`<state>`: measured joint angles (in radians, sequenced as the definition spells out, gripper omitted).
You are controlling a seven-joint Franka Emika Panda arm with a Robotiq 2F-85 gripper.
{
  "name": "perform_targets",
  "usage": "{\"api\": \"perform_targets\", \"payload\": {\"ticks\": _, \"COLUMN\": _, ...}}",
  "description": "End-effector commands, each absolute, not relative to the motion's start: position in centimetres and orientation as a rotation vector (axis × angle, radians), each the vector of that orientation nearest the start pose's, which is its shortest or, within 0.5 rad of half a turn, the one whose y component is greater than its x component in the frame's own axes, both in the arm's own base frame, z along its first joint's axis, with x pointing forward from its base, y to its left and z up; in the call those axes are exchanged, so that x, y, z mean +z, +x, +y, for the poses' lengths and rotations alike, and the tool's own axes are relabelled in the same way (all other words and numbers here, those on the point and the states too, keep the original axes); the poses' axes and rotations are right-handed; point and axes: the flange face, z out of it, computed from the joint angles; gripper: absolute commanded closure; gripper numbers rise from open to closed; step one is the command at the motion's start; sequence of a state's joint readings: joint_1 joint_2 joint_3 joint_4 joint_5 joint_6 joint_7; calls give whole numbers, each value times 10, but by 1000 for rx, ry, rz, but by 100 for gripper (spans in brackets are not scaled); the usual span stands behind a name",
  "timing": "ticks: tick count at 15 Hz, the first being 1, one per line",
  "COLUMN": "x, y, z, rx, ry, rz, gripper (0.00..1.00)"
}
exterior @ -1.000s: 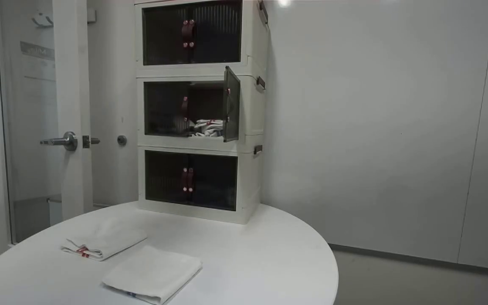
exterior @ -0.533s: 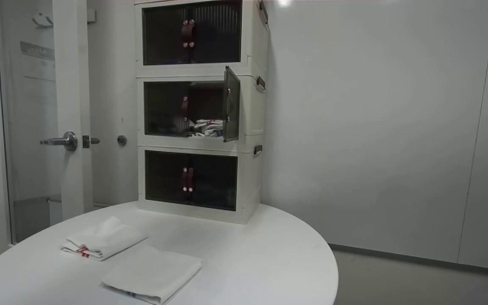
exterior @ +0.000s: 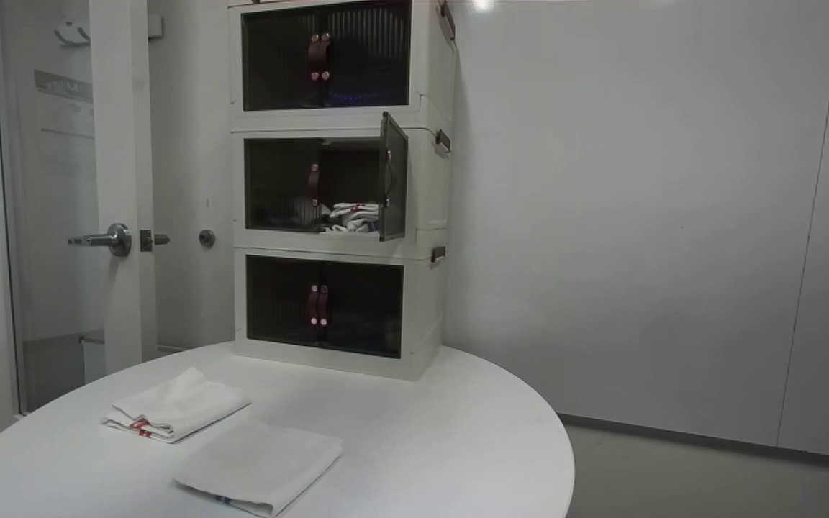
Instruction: Close the open cabinet door
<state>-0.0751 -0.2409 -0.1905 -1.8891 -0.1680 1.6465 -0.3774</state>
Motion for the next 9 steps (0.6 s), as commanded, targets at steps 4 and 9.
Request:
{"api": "perform_targets", "payload": {"ticks": 4, "x": 591, "y": 504, "z": -164, "rx": 84, "ry": -3194, "rz": -468, "gripper": 0}}
{"api": "perform_targets", "payload": {"ticks": 9, "x": 584, "y": 520, "z": -182, "rx": 118, "ry": -3157, "rz": -684, "gripper": 0}}
